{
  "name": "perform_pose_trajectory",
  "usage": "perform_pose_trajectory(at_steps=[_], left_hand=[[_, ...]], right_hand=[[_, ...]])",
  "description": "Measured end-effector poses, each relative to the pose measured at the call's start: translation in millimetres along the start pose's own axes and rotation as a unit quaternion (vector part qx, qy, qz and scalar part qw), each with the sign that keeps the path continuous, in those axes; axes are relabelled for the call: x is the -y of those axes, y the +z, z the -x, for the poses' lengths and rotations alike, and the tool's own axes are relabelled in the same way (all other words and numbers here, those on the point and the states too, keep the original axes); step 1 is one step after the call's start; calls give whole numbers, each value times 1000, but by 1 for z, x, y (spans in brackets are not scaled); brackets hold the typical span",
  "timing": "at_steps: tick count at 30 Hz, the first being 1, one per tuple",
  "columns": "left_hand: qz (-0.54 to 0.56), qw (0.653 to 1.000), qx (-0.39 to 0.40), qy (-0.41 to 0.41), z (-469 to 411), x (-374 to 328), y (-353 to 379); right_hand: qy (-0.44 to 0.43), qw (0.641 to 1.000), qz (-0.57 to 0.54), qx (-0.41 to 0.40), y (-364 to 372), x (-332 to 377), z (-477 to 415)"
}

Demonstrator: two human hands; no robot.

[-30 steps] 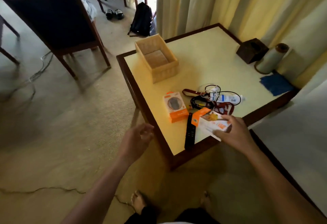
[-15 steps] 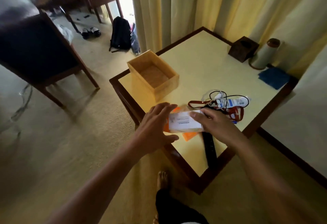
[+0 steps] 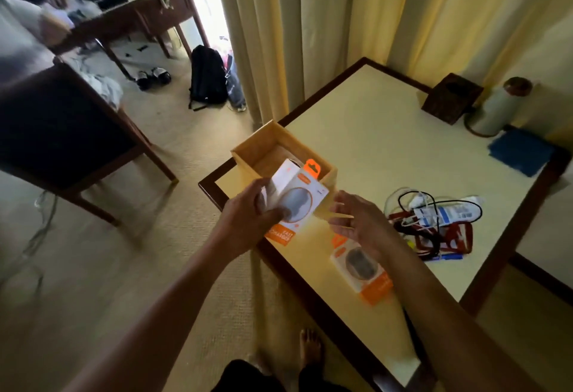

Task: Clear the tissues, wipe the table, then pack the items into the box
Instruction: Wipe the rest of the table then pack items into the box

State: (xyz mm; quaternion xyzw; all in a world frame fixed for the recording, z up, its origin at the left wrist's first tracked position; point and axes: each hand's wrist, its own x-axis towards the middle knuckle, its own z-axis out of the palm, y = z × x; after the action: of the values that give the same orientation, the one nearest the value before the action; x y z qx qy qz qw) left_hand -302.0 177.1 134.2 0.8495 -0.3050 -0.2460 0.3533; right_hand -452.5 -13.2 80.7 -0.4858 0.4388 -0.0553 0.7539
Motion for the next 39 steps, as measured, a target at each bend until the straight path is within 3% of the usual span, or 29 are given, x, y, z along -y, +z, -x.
perform_pose_trajectory(at_steps=[3, 8, 13, 17, 19, 27, 32, 39], left_hand=[[112, 993, 20, -41, -35, 9, -23], [178, 981, 51, -55, -98, 22, -59], [61, 998, 19, -15, -155, 31, -86], [75, 994, 74, -1, -197, 41, -104], [82, 991, 103, 13, -211, 39, -110], [72, 970, 229, 47, -239, 49, -98], [48, 962, 261, 70, -230, 60, -82], [55, 967, 244, 46, -237, 66, -72]], right_hand=[[20, 999, 40, -22, 20, -11, -18], [54, 992, 98, -61, 76, -23, -44], [69, 975, 105, -184, 109, -30, -69], [98, 965, 79, -231, 112, -28, -78], [78, 949, 132, -275, 103, -20, -78], [44, 893, 289, -343, 37, 38, -114], [15, 882, 337, -328, 22, 58, -147], [-1, 879, 241, -412, 52, 43, -144]])
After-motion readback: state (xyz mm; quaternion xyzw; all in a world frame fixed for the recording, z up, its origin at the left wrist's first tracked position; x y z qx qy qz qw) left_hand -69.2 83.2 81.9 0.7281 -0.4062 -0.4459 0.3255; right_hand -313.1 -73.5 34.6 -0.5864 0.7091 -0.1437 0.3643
